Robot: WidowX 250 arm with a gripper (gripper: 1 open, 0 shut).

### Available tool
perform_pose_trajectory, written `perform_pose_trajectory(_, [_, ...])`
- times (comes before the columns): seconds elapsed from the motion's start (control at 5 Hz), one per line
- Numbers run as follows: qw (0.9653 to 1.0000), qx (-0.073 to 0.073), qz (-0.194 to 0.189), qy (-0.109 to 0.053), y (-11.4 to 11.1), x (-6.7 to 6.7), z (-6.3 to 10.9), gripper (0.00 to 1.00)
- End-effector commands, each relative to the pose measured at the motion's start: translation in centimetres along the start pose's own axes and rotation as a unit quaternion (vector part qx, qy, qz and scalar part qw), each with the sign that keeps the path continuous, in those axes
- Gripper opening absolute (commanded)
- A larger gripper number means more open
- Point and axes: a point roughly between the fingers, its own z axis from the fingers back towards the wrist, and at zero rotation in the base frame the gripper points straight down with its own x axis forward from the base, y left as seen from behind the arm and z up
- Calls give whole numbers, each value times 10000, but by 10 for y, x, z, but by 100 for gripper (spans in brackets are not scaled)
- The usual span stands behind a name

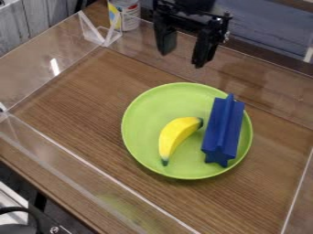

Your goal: Remove the banana from inside the green plate and put it on the table

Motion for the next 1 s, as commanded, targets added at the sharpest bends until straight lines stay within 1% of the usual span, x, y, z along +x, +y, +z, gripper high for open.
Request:
perform_pose_trajectory(0.0, [9989,-12,-117,-448,-6,0,21,100])
perform_pose_trajectory(0.2, [9989,6,-211,-414,-6,-8,20,100])
perform_pose_trajectory(0.4, [9987,17,-219,-450,-5,-8,19,100])
perform_pose_trajectory(0.6, [9986,-12,-244,-460,-3,-2,11,100])
perform_pose_trajectory(0.8, [9988,-17,-262,-417,-3,-5,6,100])
